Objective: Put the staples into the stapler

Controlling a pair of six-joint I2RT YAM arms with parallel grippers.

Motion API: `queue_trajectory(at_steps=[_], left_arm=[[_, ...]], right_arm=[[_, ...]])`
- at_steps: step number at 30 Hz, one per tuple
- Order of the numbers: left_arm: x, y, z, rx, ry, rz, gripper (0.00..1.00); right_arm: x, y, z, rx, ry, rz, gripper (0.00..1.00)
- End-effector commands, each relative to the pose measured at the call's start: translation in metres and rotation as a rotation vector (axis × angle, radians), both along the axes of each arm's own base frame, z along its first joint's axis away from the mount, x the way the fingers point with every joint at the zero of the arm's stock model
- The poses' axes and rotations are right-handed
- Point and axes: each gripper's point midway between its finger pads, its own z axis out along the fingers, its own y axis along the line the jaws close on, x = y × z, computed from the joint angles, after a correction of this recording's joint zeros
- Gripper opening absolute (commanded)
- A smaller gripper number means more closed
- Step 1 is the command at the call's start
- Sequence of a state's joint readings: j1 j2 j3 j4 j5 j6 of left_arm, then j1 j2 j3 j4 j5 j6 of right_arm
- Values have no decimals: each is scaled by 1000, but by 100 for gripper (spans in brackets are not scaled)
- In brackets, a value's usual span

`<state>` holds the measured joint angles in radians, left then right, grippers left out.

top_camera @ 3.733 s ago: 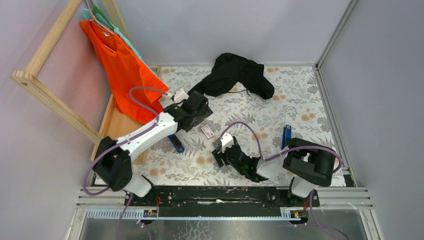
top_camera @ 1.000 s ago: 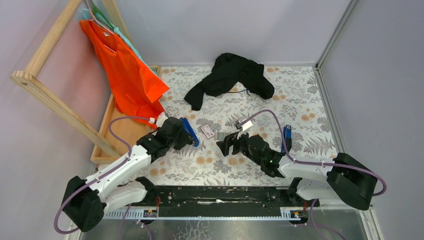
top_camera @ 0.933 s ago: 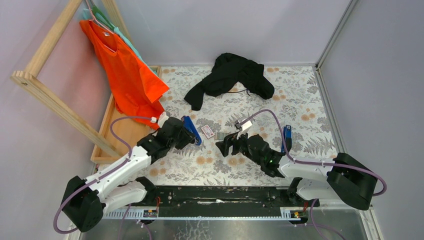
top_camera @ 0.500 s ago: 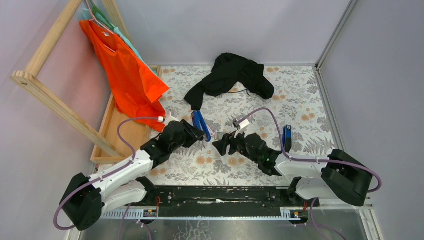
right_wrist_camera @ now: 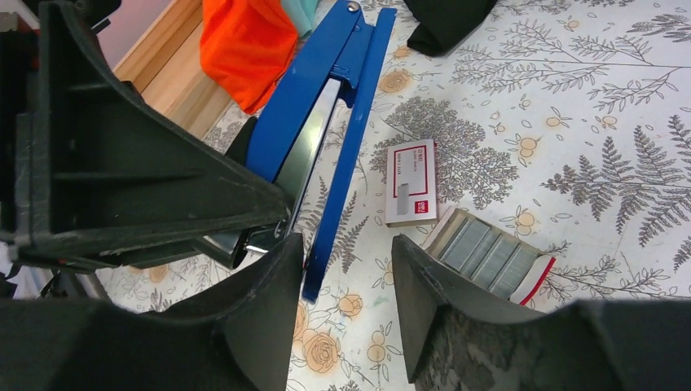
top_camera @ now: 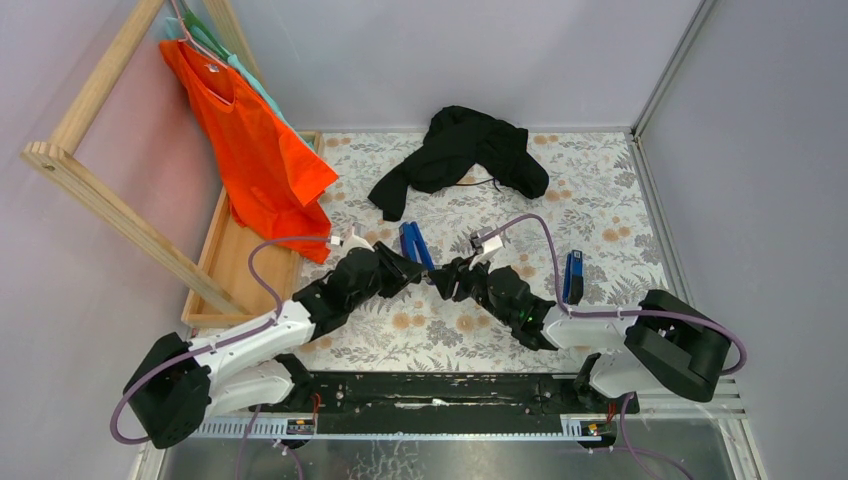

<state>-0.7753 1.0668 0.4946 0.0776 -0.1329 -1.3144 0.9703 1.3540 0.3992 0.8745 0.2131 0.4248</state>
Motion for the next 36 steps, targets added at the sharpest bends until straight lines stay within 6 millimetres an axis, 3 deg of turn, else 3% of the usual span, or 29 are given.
queue_trajectory(at_steps=[1,25,29,33,35,36], left_arm=[[9,-17,48,-159,-129,7,0],[7,-13,62,-293,-177,94,0],[5,-15,66,-305,-175,84,0],[2,-12,62,-281,-154,88,0],[0,-8,62,-279,-149,94,0],[-1,-6,62,-276,-148,99,0]], right_arm=[[15,-2,20,66,-55,-75,51],[6,6,1,87,28,-33,46],[9,2,1,70,4,-52,35],[10,-5,5,49,-33,-67,16],[14,-15,7,28,-56,-108,2],[16,-21,7,14,-68,-132,0]])
